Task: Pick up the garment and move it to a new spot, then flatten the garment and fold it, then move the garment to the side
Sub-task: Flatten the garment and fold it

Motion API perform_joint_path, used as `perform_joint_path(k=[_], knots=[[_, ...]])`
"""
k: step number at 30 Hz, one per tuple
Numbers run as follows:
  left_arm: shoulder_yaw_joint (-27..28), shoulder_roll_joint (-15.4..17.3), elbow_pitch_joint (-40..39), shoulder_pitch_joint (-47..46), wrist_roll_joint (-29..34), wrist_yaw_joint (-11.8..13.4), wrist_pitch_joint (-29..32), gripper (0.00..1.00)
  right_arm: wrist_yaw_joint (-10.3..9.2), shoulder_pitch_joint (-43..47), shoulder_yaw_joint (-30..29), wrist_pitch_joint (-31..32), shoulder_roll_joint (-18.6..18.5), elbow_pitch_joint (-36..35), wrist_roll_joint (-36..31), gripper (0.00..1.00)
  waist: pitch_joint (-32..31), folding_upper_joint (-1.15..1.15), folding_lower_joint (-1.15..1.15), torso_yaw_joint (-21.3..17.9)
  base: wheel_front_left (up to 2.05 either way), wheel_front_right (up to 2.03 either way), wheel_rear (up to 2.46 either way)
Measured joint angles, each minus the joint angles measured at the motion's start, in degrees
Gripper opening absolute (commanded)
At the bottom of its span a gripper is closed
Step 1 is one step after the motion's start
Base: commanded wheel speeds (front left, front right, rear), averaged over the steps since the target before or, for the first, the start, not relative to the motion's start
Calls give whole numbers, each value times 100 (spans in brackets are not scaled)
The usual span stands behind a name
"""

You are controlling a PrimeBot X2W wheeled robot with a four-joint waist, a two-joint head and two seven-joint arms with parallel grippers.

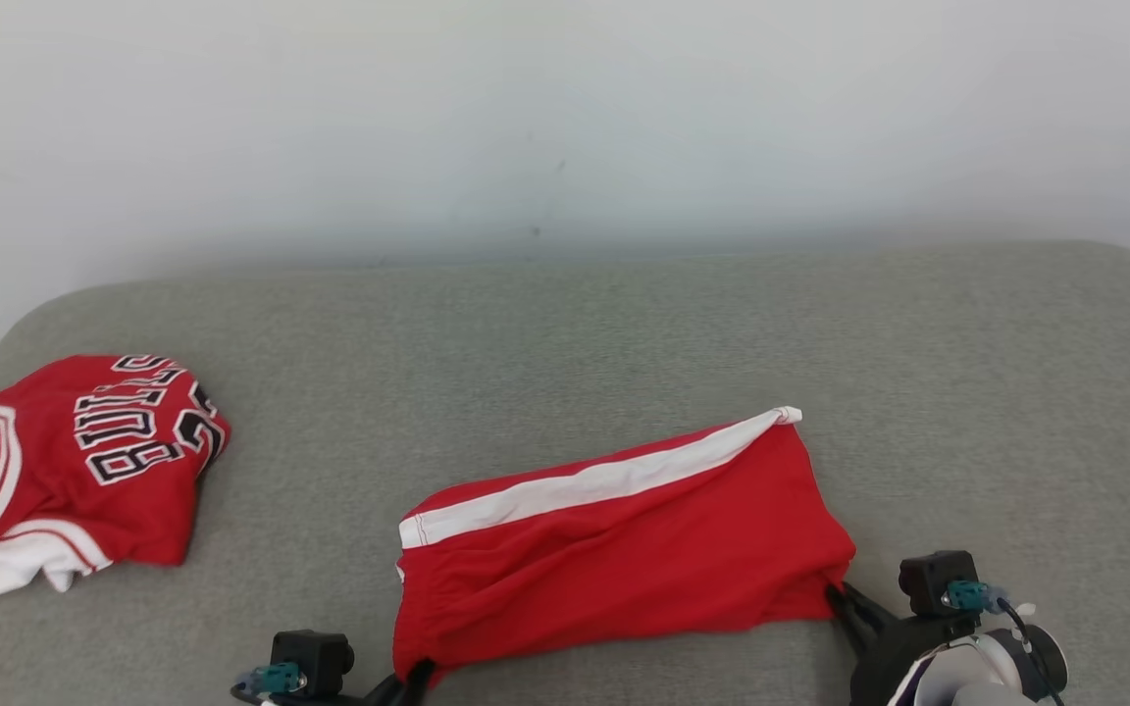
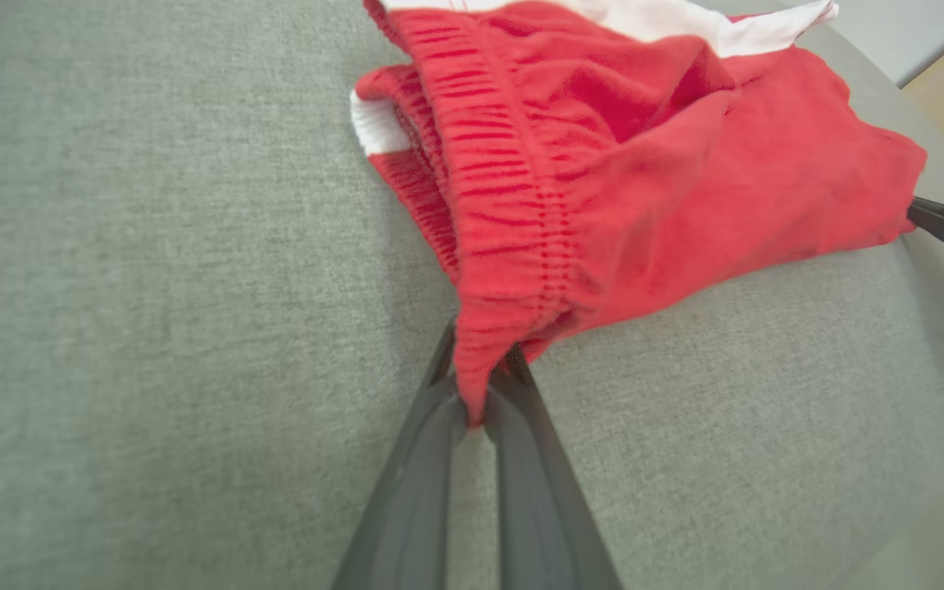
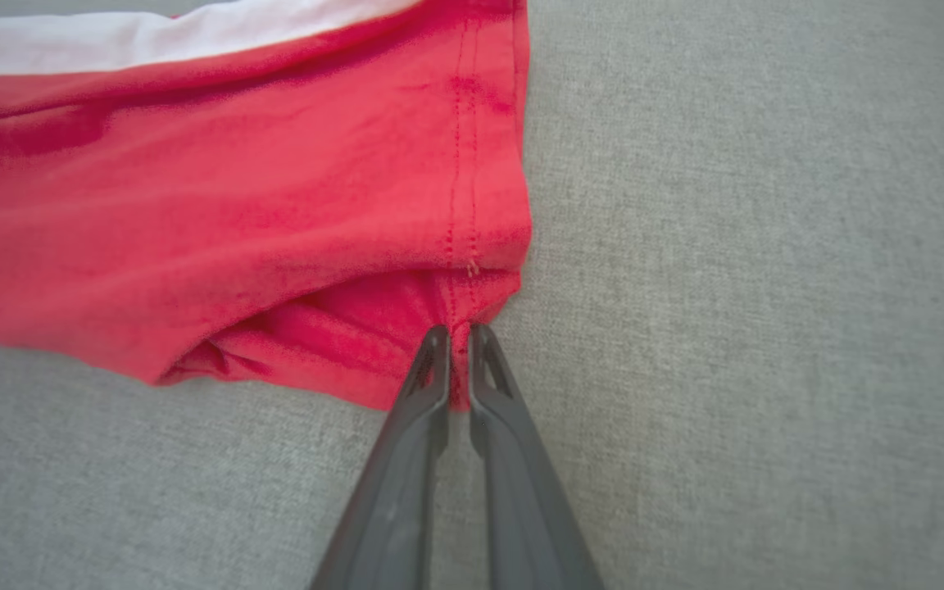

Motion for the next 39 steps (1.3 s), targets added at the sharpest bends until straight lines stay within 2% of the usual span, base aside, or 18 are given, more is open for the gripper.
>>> perform_joint_path(k=[7,12,37,38,39], knots=[[-49,91,-129,5,9,0,65,0,0,264,-37,-4,-75,-211,109,0,-121,0,0,-408,0,0,0],[-82,101,-168,6,9,-3,157,0,0,444,-98,-26,-126,-369,224,0,-149,1,0,-531,0,0,0],[-93,175,-160,85,16,156,247,0,-36,649,-94,124,-180,-777,289,0,-170,1,1,-318,0,0,0],[-75,169,-160,91,11,168,233,20,-38,693,-96,130,-181,-805,294,21,-173,1,1,-320,0,0,0],[-45,163,-162,95,5,211,199,49,-41,727,-96,132,-185,-831,294,76,-178,1,1,-321,0,0,0]])
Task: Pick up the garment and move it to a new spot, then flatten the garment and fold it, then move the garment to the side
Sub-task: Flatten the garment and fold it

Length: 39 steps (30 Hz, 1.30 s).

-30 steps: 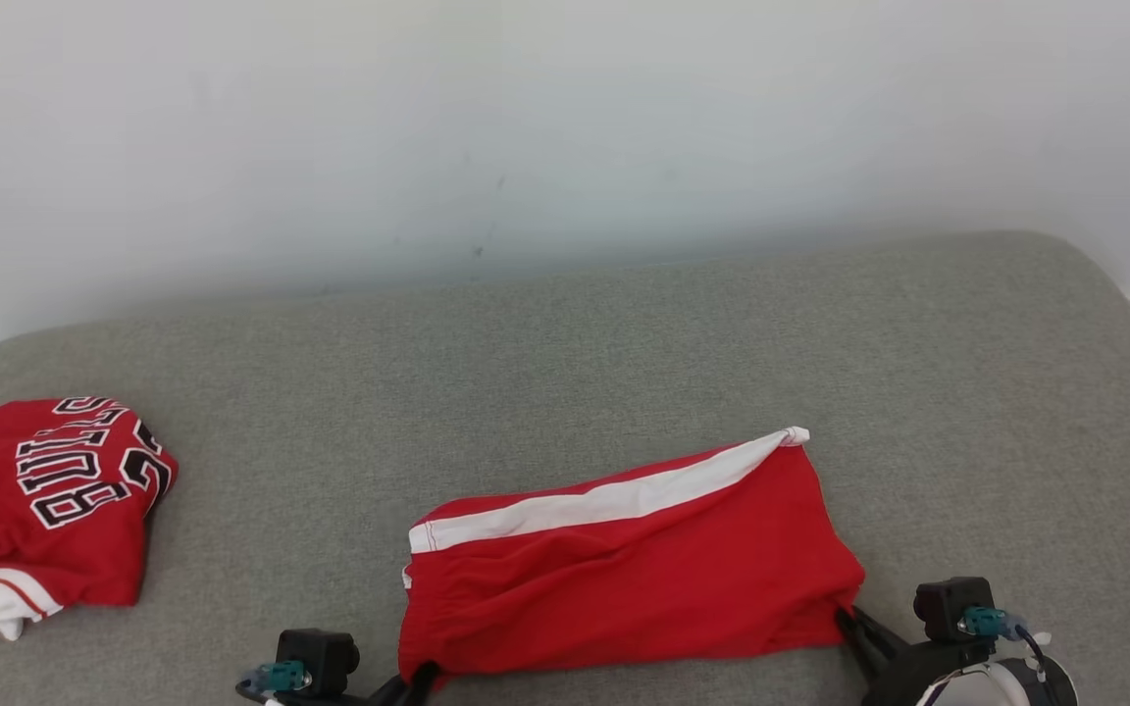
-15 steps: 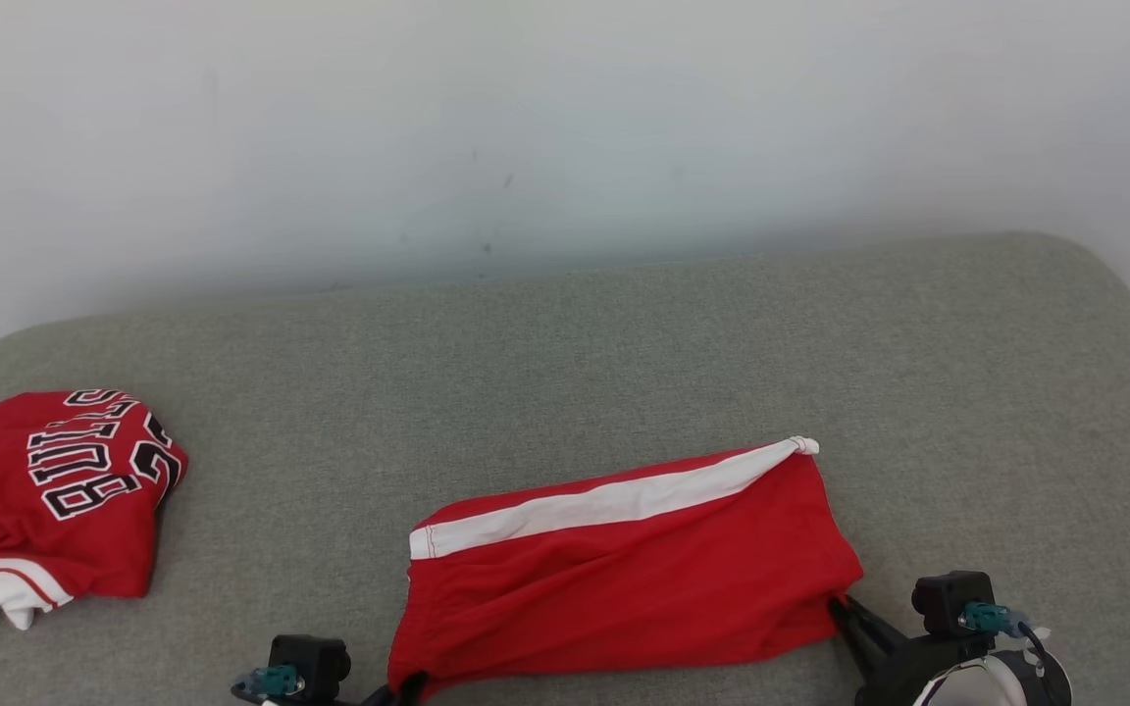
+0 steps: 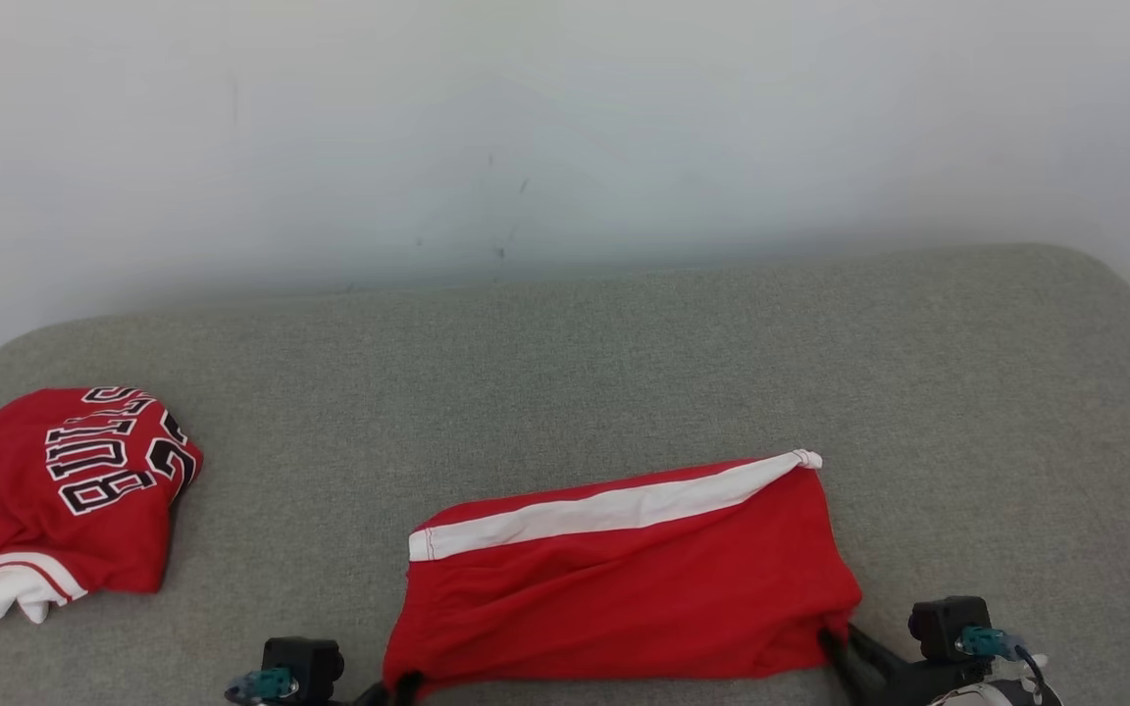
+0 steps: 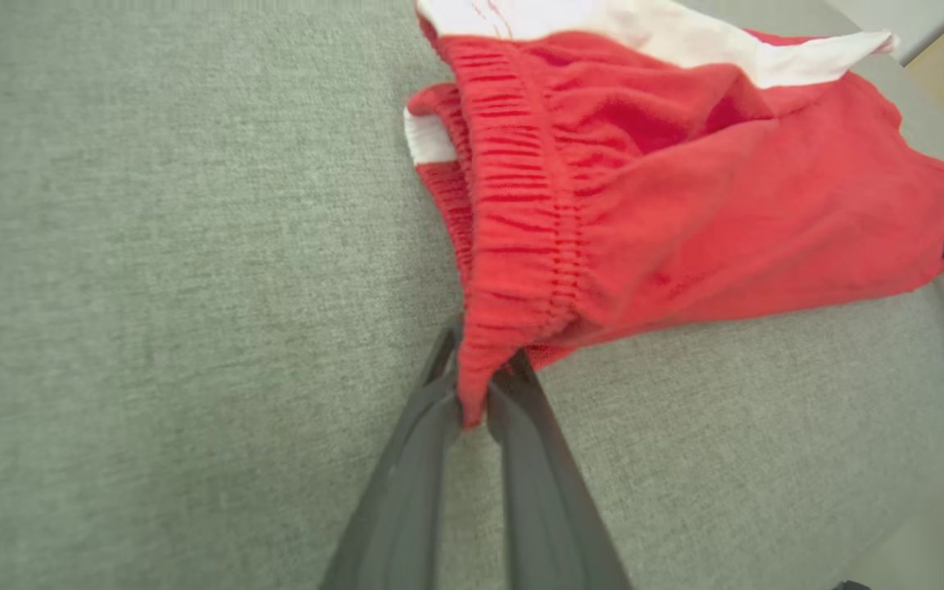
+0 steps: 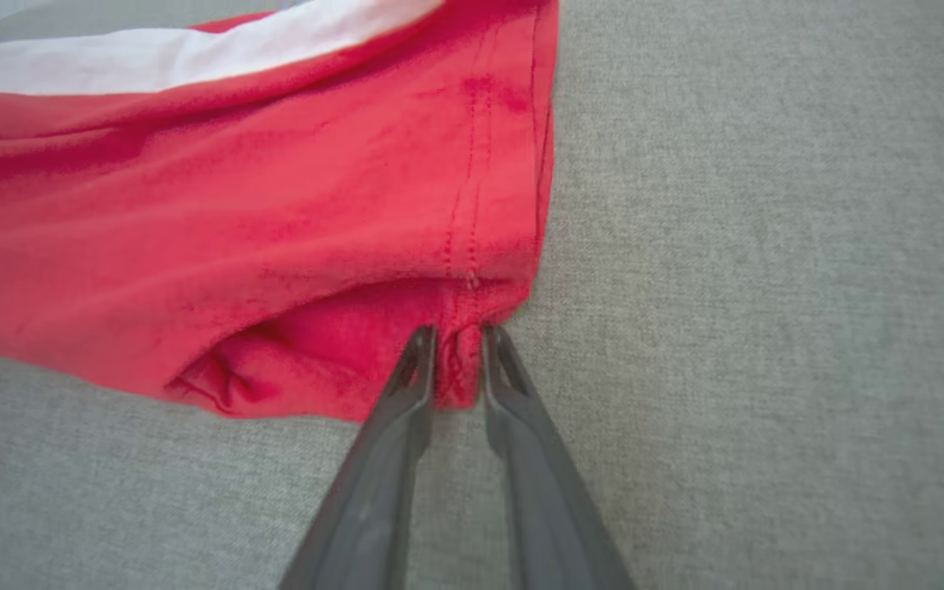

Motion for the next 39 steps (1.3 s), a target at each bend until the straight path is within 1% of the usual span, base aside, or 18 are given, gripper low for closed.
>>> perform_joint_path(k=[1,8,14,17,22,24,27,28,29,30,35,39], knots=[[43,-4,-5,2,-14,4,-7,100,0,32,-42,3,-2,-30,42,100,-5,0,0,-2,0,0,0],[91,49,-211,261,-42,98,-152,100,0,249,-271,-14,-235,-326,312,100,-59,0,0,-6,0,0,0],[114,258,-634,533,-38,171,-330,100,1,492,-332,-56,-415,-710,318,100,-115,0,0,8,0,0,0],[171,339,-953,625,-7,326,-499,100,-4,644,-419,-92,-497,-947,361,100,-138,0,0,26,0,0,0],[472,512,-1463,711,10,636,-711,100,-162,815,-584,-183,-514,-1412,410,100,-165,0,0,47,0,0,0],[560,590,-1590,725,65,806,-754,100,-227,818,-615,-187,-521,-1611,392,100,-171,0,0,41,0,0,0],[725,689,-1767,841,67,964,-793,100,-377,821,-645,-229,-567,-1881,270,100,-185,0,0,4,0,0,0],[725,689,-1767,841,67,964,-793,100,-377,821,-645,-229,-567,-1881,270,100,-185,0,0,4,0,0,0],[833,706,-1853,926,67,1011,-808,100,-481,829,-699,-234,-636,-2052,211,100,-192,0,-1,-28,0,0,0],[879,724,-1882,953,66,1032,-809,100,-534,836,-714,-235,-679,-2136,141,100,-194,0,0,-45,0,0,0],[1162,787,-2000,1077,67,1126,-811,100,-732,864,-844,-241,-761,-2515,-60,100,-188,0,0,-149,0,0,0],[1354,792,-2058,1169,91,1156,-853,100,-950,977,-1057,-241,-824,-2805,-112,100,-166,0,0,-226,0,0,0]])
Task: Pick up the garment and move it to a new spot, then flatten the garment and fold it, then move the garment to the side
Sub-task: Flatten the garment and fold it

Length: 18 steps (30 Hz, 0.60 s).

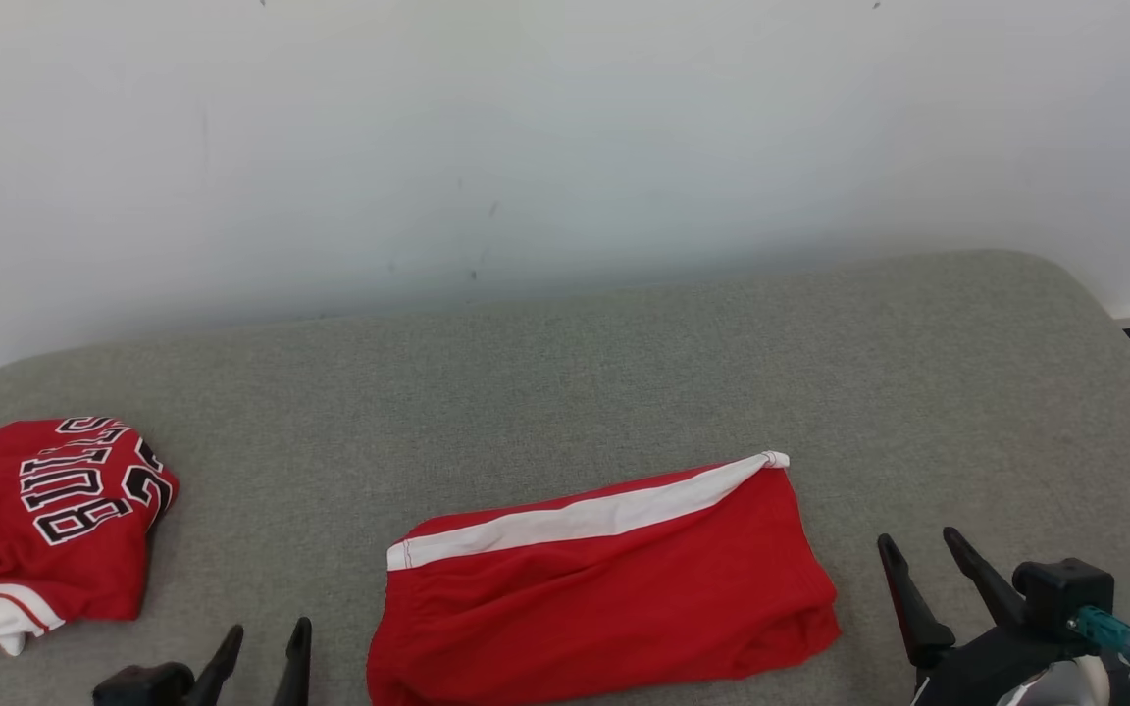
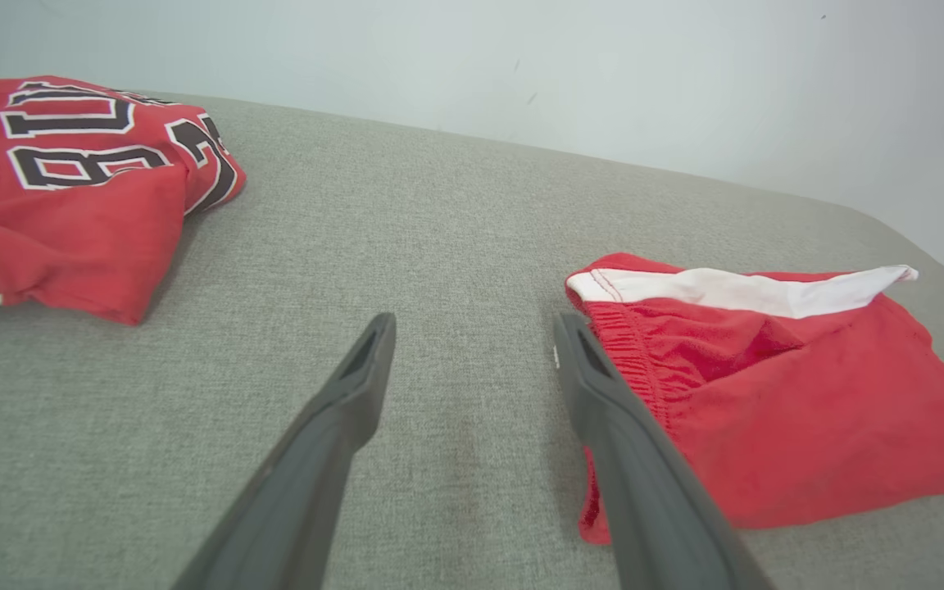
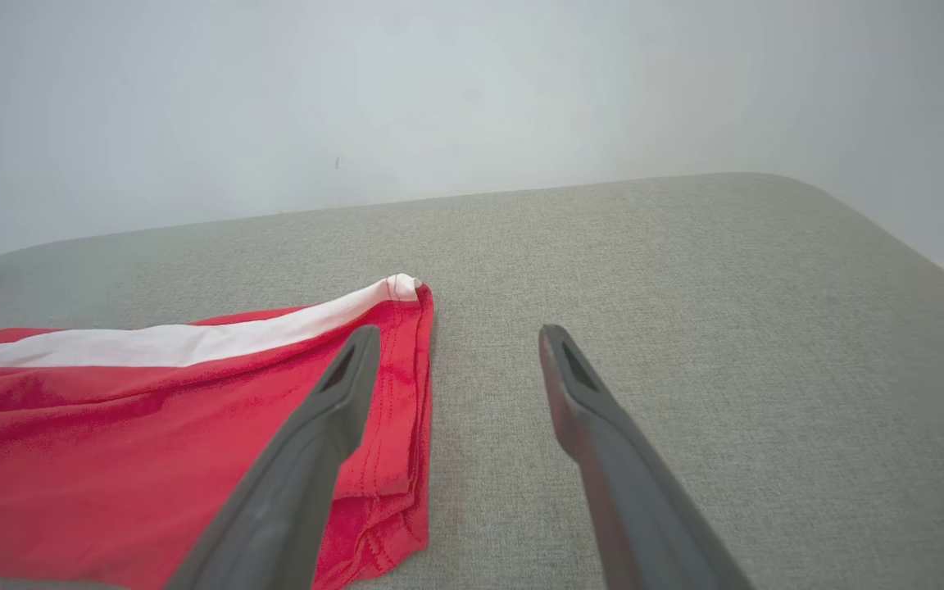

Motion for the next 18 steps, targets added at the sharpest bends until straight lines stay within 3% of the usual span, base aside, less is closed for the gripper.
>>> perform_joint_path(k=[7,18], knots=[[357,15,-98,144,132,49,-3,100,-188,307,-301,-1,-65,-461,-170,100,37,0,0,-80,0,0,0],[616,-18,-132,261,378,54,-9,100,-280,545,-476,-1,-113,-904,-411,100,55,0,0,-122,0,0,0]])
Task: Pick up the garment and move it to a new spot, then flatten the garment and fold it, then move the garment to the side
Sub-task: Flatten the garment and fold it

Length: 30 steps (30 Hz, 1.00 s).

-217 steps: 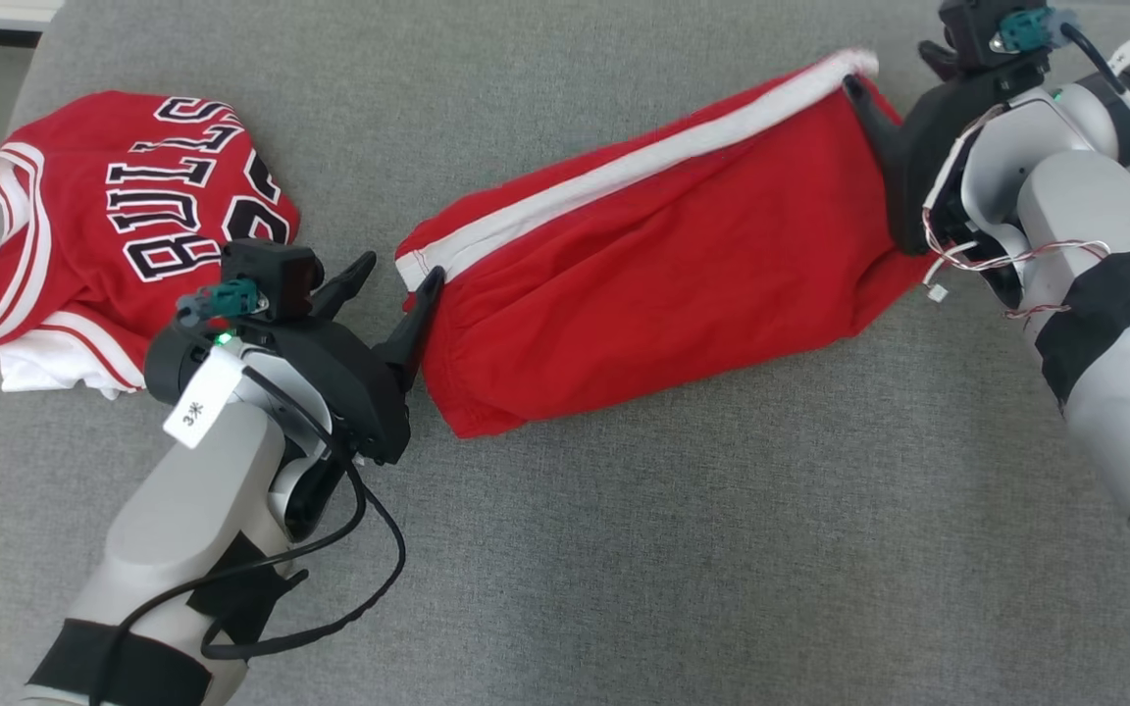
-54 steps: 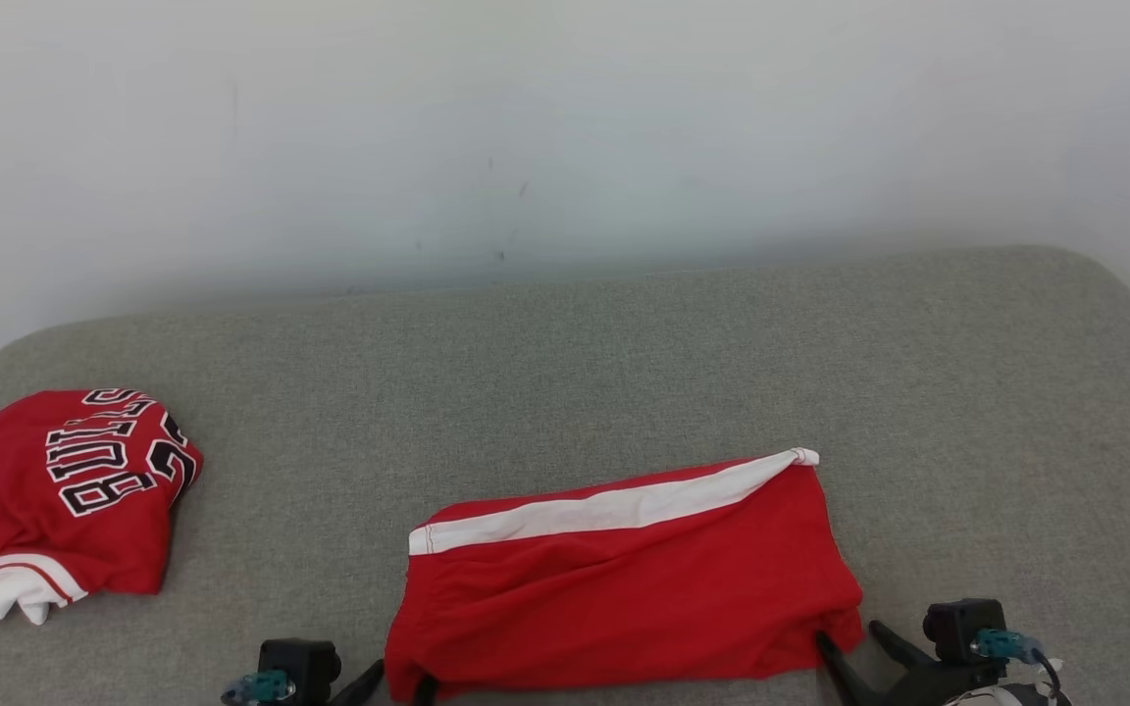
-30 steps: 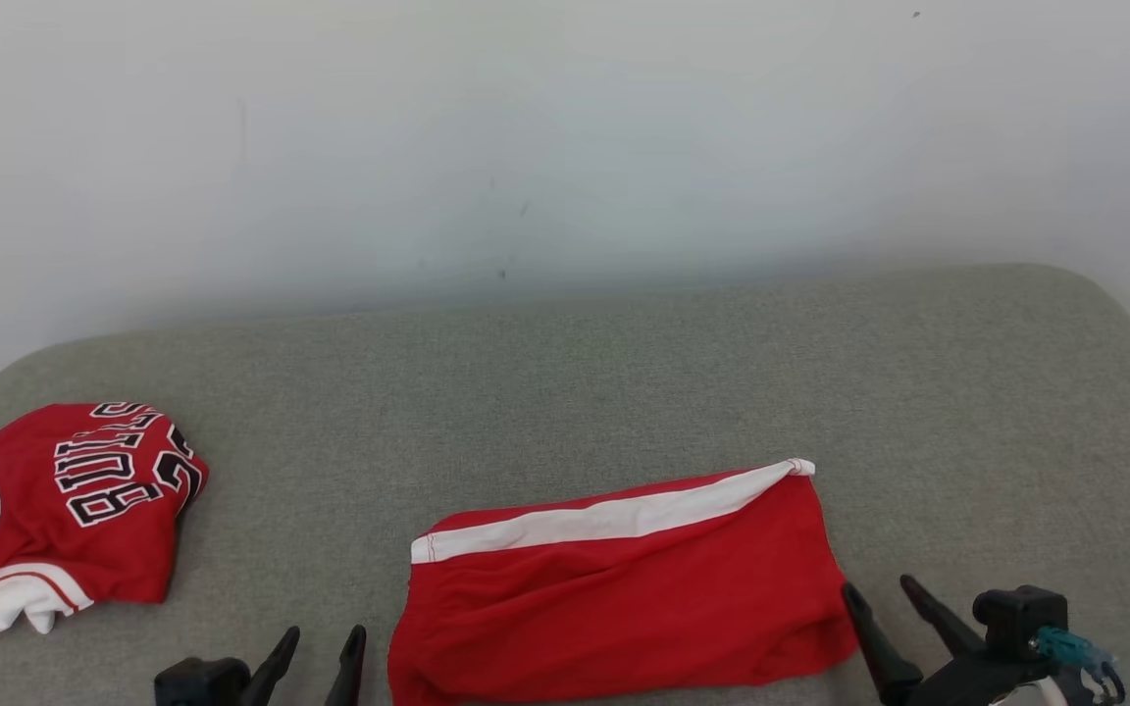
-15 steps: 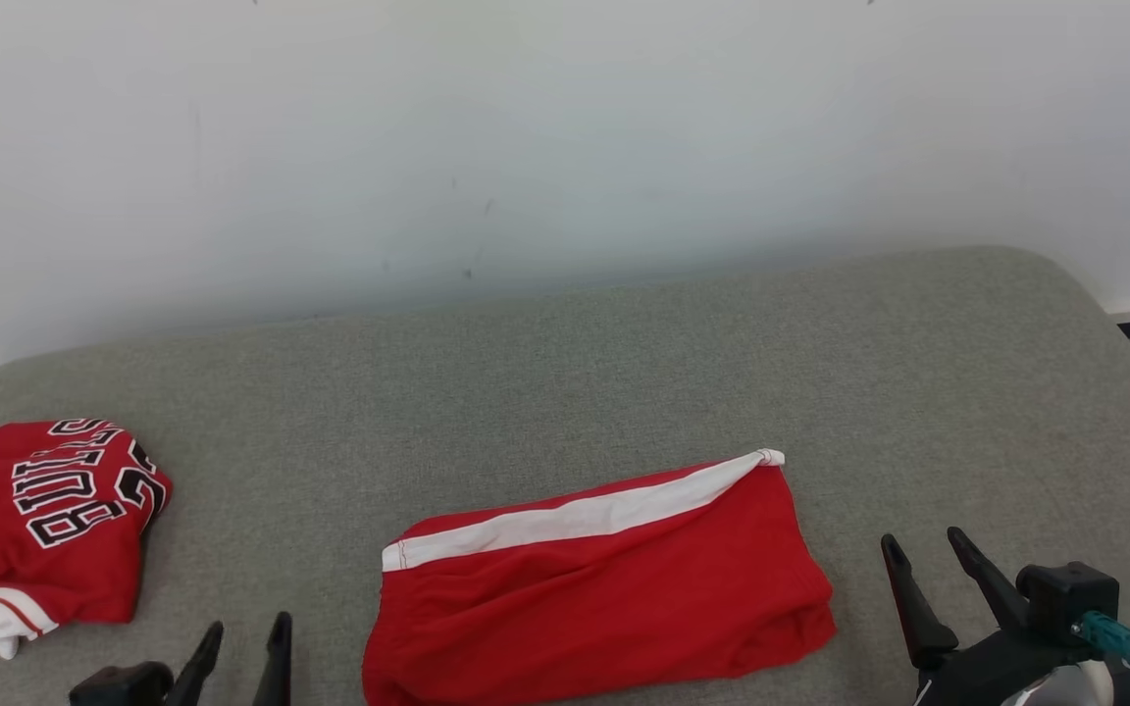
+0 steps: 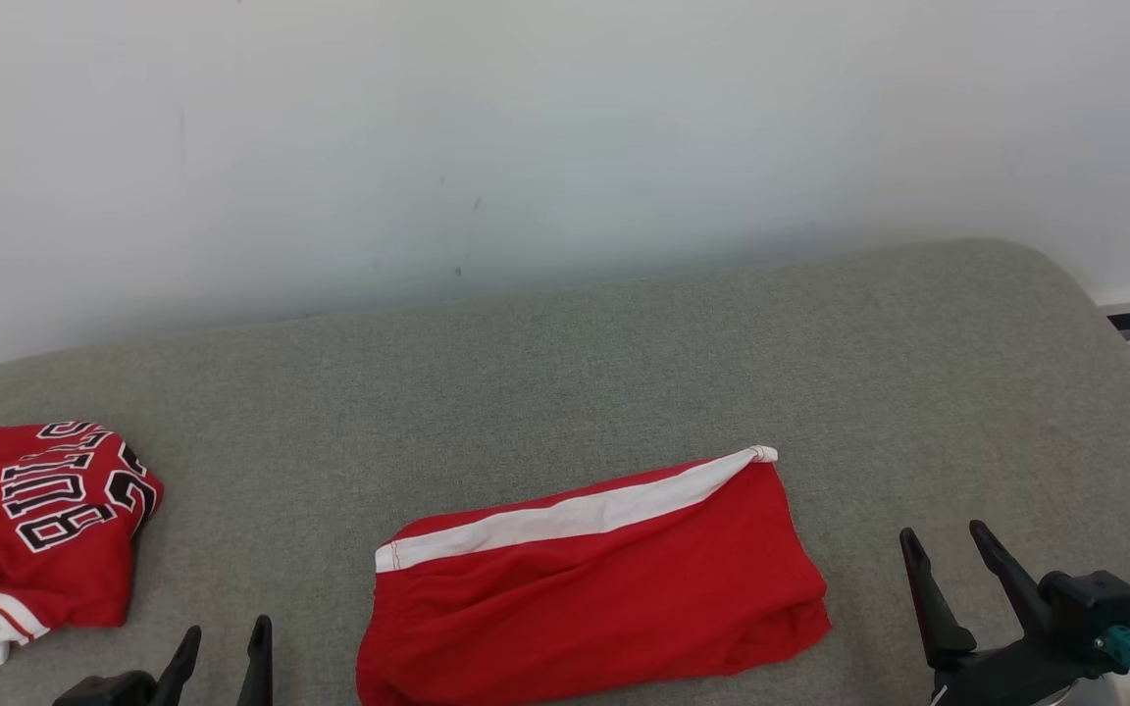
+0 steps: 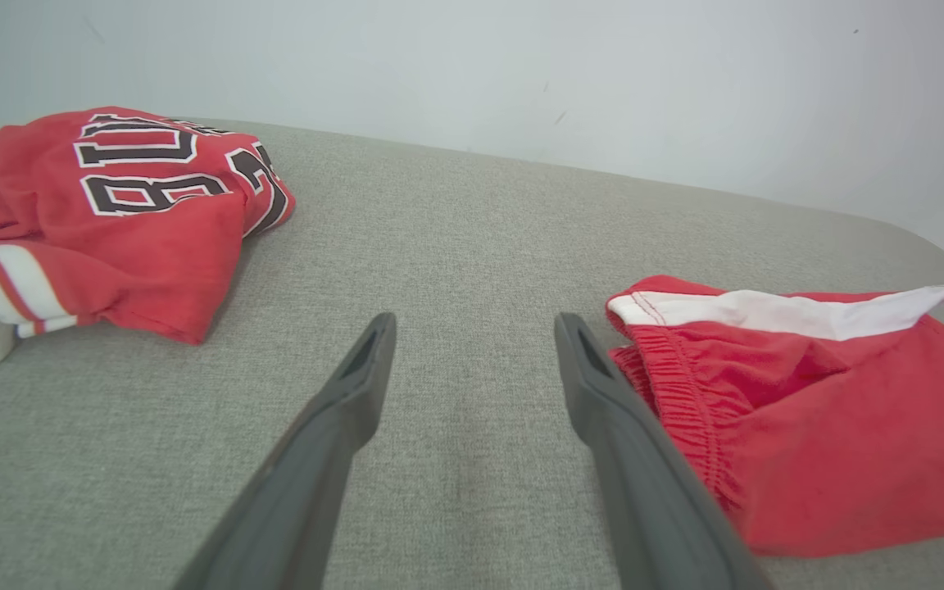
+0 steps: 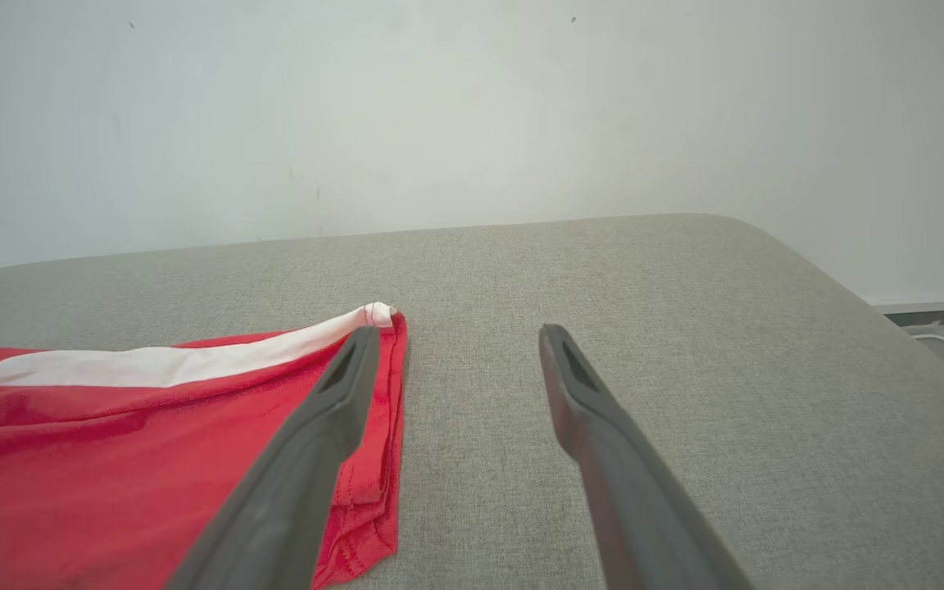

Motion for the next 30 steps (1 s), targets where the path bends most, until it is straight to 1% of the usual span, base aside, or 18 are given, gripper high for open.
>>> perform_joint_path(k=[11,13,16,23,28,30], knots=[[305,-189,23,97,283,1,0,100,-34,133,-185,-1,1,-234,-202,100,-2,0,0,4,0,0,0],[350,-191,34,97,347,1,0,100,-76,158,-208,-1,1,-260,-231,100,-1,0,0,6,0,0,0],[394,-171,80,100,554,1,0,100,-78,212,-246,-1,1,-283,-277,100,2,0,0,12,0,0,0],[658,-267,-53,217,940,1,-8,100,-82,225,-326,-1,1,-409,-327,100,-7,0,0,42,0,0,0],[823,-327,-130,226,1009,1,-8,100,-86,286,-381,-1,9,-448,-349,100,-22,0,0,55,0,0,0],[878,-354,-156,262,1036,1,-8,100,-127,335,-391,-1,16,-454,-392,100,-27,0,0,60,0,0,0]])
